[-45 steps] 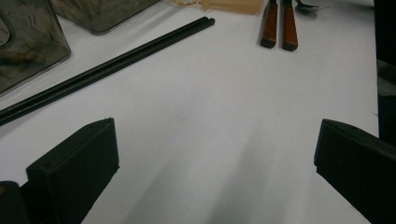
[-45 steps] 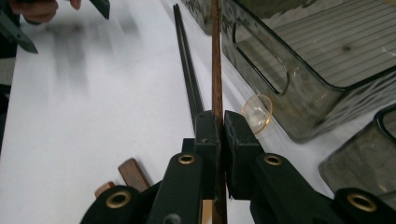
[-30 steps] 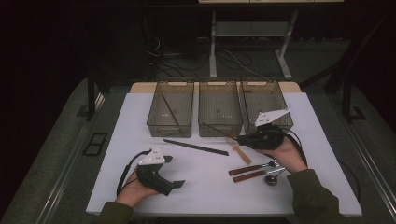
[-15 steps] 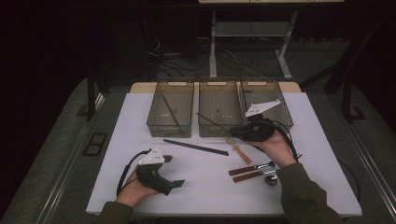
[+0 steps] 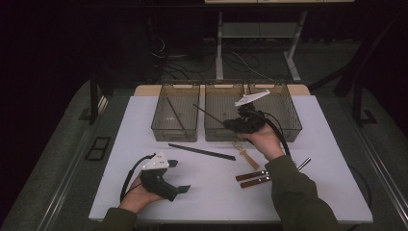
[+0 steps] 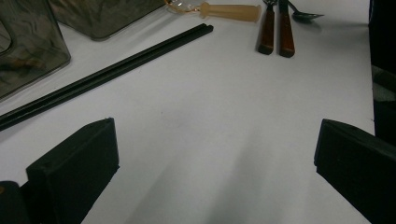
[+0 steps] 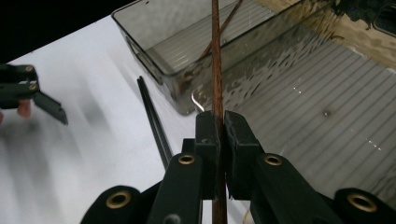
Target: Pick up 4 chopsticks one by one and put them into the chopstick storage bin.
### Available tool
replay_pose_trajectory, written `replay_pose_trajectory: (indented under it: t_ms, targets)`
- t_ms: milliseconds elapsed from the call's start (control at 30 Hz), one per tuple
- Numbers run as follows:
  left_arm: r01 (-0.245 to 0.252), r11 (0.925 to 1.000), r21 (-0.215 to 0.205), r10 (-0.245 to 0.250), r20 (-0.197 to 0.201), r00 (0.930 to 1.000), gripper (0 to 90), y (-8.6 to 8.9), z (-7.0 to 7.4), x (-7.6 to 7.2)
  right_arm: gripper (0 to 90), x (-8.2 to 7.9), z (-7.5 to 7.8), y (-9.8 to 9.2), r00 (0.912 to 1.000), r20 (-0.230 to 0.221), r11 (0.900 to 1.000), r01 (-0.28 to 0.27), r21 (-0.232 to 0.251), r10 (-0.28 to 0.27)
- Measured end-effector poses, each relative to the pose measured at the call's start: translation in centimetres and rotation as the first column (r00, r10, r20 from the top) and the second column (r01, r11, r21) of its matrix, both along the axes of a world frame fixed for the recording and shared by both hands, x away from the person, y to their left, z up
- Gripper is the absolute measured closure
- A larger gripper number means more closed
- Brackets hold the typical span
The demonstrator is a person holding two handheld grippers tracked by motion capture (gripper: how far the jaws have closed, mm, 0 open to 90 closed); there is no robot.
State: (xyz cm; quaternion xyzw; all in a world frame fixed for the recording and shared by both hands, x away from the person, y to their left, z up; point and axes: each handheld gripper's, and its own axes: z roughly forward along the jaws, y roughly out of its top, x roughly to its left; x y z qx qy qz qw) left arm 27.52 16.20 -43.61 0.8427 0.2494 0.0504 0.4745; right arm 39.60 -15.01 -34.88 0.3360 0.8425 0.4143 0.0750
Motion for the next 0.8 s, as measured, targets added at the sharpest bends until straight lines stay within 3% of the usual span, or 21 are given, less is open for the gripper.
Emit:
replay_pose_trajectory:
  t_ms: [800]
  targets:
    - [0.017, 0.9998, -0.003, -0.017, 0.014, 0.9998, 0.0, 0.0, 0.1, 0.0, 84.9, 3.9, 1.2, 5.6, 0.9947, -0.028, 0.994, 0.097, -0.054, -0.099]
